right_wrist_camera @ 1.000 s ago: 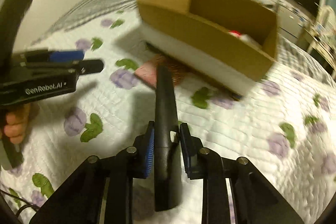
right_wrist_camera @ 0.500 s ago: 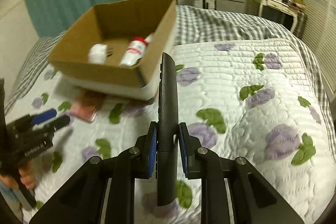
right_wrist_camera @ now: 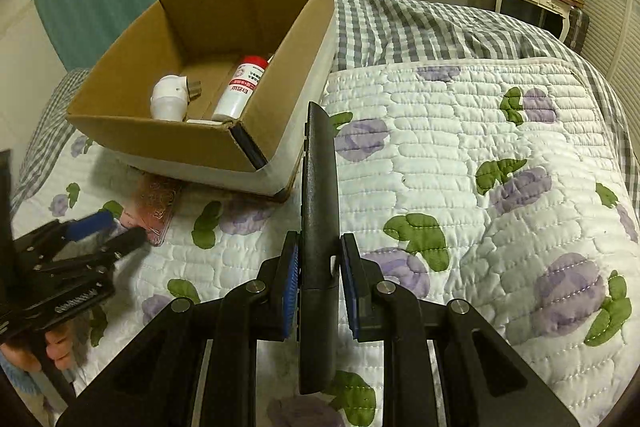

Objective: Organize rigid objects
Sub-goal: 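Grasp the black remote with right tool while left grasps pink card, then lower the pink card and black remote into the box and release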

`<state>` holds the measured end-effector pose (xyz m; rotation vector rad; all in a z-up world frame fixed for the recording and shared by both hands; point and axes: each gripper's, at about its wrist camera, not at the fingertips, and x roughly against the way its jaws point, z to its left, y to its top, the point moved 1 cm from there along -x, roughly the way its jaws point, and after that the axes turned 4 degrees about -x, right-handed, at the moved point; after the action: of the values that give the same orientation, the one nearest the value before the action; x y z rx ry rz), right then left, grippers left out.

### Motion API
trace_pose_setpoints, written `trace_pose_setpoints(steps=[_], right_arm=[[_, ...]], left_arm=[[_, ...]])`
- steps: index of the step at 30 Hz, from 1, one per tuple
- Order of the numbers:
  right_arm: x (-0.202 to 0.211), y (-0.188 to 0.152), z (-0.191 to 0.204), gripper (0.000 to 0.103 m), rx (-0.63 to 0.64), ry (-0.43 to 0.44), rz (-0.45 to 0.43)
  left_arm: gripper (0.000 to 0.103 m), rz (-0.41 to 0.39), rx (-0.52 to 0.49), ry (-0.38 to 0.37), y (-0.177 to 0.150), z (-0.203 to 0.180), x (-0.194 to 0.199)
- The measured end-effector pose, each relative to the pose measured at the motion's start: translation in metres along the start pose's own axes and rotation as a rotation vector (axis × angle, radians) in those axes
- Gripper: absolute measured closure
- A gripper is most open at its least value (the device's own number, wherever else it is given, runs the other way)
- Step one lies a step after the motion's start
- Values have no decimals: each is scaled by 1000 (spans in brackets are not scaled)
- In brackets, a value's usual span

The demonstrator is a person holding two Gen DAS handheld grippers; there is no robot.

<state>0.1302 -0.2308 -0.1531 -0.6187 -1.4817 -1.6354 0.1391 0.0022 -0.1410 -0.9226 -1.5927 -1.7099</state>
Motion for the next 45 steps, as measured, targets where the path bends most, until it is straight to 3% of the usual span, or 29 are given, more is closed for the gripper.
trace_pose_setpoints(steps=[2,5,9,10,13,16,24,31,34,39,45], right_arm=[[-1,-1,0,84,0,-1,5],[0,-2,0,84,-6,3,11],[0,-2,-4,84,-26,3,13],[-1,-2,-5,84,-28,3,16],[-1,-2,-4,84,-29,3,17],[-2,-2,-4,84,-27,1,18],[12,-1,0,84,-2,5,-25],[64,19,10,84,31,43,-133],[84,40,19,84,59,63,-183],[105,86,39,84,124,96,-270],[90,133,54,84,157,126,-312]], left_arm=[[39,-9,-6,10,5,-1,-4],[35,39,-10,45,7,-1,-28],[28,-2,19,27,12,-1,-40],[27,19,8,31,11,-2,-48],[26,11,-38,69,7,-9,-54],[29,3,-19,37,6,-4,-51],[31,-30,-21,-15,-12,-9,-15],[31,-139,15,-56,-24,7,60],[31,-169,29,-39,-8,7,82],[31,-268,15,-73,36,-7,112],[31,-286,-53,-45,106,-8,86]])
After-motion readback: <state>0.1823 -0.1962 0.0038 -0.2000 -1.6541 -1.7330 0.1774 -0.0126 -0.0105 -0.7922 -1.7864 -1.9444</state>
